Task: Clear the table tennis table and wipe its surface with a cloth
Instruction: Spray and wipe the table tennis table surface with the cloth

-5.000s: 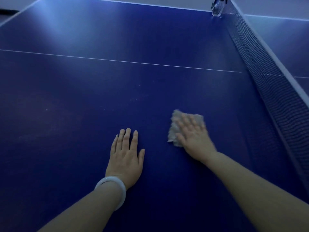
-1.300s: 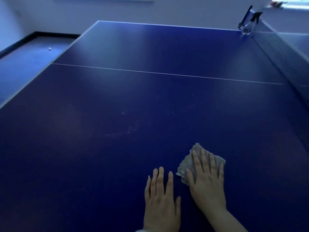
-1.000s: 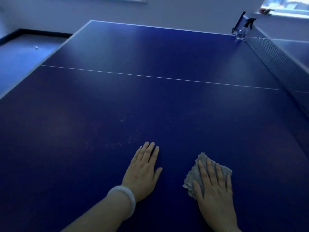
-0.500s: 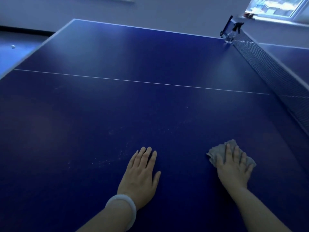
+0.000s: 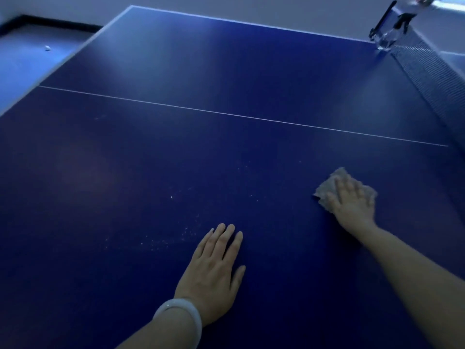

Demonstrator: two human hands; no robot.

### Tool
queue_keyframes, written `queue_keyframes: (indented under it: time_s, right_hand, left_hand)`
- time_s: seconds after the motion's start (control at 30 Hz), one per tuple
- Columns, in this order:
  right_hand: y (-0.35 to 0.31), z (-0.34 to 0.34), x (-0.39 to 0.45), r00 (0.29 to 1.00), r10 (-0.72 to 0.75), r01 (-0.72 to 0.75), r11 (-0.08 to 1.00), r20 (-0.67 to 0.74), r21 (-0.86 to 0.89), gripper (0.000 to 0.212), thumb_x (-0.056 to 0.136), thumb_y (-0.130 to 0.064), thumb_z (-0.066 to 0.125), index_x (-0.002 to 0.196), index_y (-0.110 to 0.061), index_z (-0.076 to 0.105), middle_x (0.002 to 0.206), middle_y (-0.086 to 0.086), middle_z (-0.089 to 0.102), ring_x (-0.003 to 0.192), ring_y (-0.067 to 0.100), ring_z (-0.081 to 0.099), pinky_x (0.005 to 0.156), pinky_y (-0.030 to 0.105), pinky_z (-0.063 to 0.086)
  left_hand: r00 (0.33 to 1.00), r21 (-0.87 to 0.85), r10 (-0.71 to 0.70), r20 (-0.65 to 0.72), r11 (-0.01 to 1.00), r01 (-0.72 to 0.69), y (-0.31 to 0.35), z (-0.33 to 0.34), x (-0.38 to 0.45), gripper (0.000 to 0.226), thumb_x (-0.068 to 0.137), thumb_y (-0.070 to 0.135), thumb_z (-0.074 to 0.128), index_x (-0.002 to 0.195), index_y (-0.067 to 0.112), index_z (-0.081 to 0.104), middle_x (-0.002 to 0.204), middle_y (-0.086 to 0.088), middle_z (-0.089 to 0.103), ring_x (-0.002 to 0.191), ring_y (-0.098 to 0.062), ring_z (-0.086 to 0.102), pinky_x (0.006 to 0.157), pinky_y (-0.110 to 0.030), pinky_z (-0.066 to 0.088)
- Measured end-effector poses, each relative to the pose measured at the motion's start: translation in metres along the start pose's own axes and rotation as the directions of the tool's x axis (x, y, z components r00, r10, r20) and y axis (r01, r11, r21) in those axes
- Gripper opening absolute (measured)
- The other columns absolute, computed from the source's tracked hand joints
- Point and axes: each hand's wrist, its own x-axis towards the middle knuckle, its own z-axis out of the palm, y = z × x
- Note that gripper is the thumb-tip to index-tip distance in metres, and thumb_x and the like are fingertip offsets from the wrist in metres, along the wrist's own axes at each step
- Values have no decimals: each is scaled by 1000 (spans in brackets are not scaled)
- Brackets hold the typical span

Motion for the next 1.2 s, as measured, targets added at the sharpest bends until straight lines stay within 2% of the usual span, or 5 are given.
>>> queue_keyframes:
  time_s: [0.23, 0.57, 0.7, 0.9, 1.2]
  right_hand:
    - [-34, -32, 78, 966, 257, -258, 961, 24, 102, 66, 100, -56, 17, 157, -27, -1, 164, 2, -11, 150, 29, -12, 117, 57, -10]
    - [-146, 10, 50, 799, -579, 597, 797, 162, -96, 61, 101, -55, 21, 154, -38, -4, 162, -5, -17, 149, 21, -18, 114, 49, -18]
    - [-77, -19, 89, 973, -223, 227, 972, 57, -65, 60, 102, -50, 25, 155, -33, 2, 164, -3, -8, 150, 26, -8, 117, 56, -7]
    - [-107, -34, 134, 996, 46, -54, 993, 74, 108, 63, 99, -52, 18, 156, -32, -1, 164, 1, -11, 149, 32, -14, 116, 59, -11]
    - [-268, 24, 22, 679, -715, 732, 675, 165, -92, 65, 99, -61, 22, 154, -37, -1, 163, -2, -12, 149, 25, -16, 116, 54, -17]
  left_hand:
    - [999, -1, -26, 44, 1000, 26, -1, -1, 0, 63, 99, 51, 15, 155, 23, 17, 163, 1, 13, 147, -13, -4, 118, -37, -5]
    - [996, -35, -46, 75, 998, 48, -3, 2, -1, 63, 98, 54, 17, 155, 29, 9, 163, 7, 2, 147, -8, -16, 119, -38, -7]
    - [998, -13, -40, 39, 999, 41, 1, -4, -2, 58, 95, 50, 35, 146, 23, 42, 152, 1, 39, 143, -17, 30, 120, -36, 22]
    - [998, -18, -53, 45, 998, 54, -3, -2, -1, 60, 99, 51, 27, 153, 24, 25, 160, 2, 22, 148, -13, 7, 117, -36, 5]
    - [1000, -45, -25, 8, 999, 25, -4, 3, -2, 62, 99, 54, 18, 155, 29, 7, 163, 7, 1, 145, -4, -21, 116, -30, -12]
